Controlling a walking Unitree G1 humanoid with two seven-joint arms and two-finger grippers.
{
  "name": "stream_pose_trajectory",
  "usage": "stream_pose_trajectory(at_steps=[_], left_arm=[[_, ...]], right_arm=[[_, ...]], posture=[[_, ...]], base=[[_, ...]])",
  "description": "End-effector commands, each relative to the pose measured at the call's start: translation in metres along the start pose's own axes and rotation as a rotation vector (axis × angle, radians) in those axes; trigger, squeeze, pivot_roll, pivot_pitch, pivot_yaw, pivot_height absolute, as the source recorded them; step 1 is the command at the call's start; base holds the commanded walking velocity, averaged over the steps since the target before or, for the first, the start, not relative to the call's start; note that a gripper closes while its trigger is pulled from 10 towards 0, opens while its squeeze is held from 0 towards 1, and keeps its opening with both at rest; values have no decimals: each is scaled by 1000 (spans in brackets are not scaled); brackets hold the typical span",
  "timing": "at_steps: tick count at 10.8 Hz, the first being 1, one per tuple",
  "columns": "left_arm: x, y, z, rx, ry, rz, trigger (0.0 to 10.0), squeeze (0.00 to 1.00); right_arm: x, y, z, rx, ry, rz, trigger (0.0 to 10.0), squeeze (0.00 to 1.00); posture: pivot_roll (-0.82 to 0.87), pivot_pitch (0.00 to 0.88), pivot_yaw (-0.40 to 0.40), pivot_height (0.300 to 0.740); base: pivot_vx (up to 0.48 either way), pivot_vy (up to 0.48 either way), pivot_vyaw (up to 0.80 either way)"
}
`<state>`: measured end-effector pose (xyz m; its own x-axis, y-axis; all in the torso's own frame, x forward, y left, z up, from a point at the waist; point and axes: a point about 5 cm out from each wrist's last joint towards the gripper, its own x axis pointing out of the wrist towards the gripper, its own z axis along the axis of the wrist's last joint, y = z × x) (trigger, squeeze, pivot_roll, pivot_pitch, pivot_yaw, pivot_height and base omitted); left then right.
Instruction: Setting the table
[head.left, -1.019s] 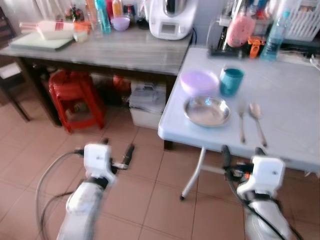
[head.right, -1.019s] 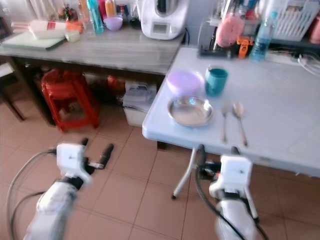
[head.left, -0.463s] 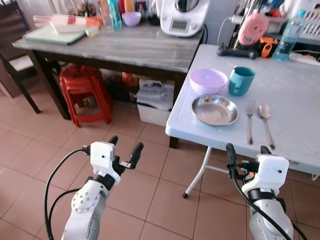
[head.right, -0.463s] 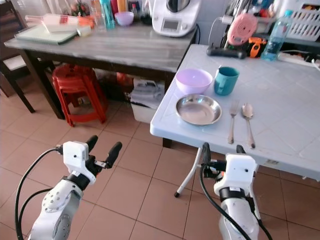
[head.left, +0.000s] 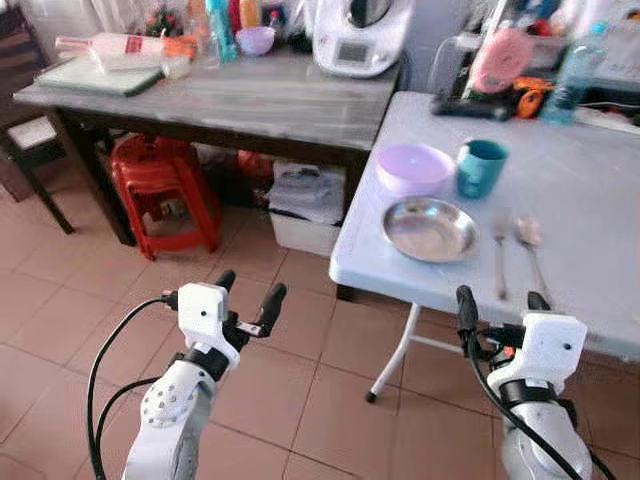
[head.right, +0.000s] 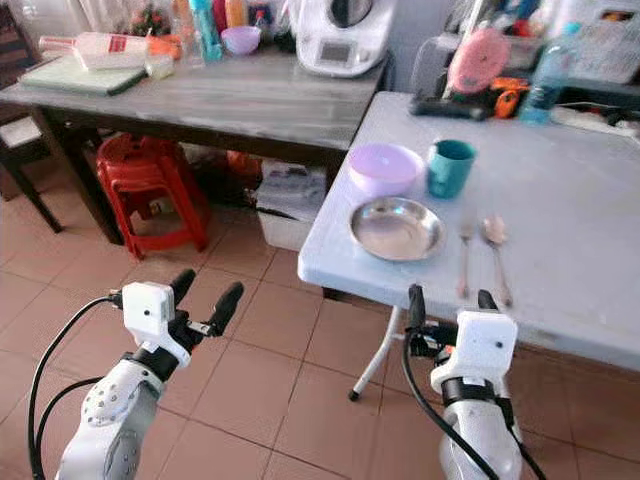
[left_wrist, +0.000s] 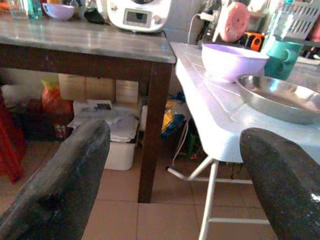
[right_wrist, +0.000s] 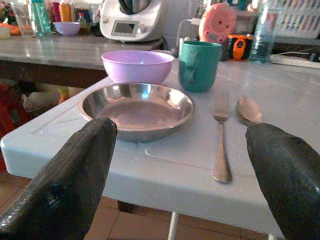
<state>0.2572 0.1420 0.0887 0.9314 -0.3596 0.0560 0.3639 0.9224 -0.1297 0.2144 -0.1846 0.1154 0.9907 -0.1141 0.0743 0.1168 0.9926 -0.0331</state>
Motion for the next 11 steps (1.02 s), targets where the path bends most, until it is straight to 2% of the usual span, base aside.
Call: stream_pose_trajectory(at_steps=[1, 7, 11], left_arm=[[1, 0, 3, 1, -7, -7, 10000, 0], [1, -2, 3, 0, -2, -24, 10000, 0], [-8, 5, 3, 7, 5, 8, 10000, 0]], right_arm=[[2, -2, 8, 2, -33, -8, 10000, 0], [-2, -3, 11, -3, -44, -26, 10000, 0], [-12, -3, 15, -28, -59, -26, 10000, 0]], posture=[[-25, 37, 31, 740], [-32, 39, 29, 740], [-32, 44, 34, 740]], base=[[322, 0, 0], [345, 0, 0], [360, 0, 0]])
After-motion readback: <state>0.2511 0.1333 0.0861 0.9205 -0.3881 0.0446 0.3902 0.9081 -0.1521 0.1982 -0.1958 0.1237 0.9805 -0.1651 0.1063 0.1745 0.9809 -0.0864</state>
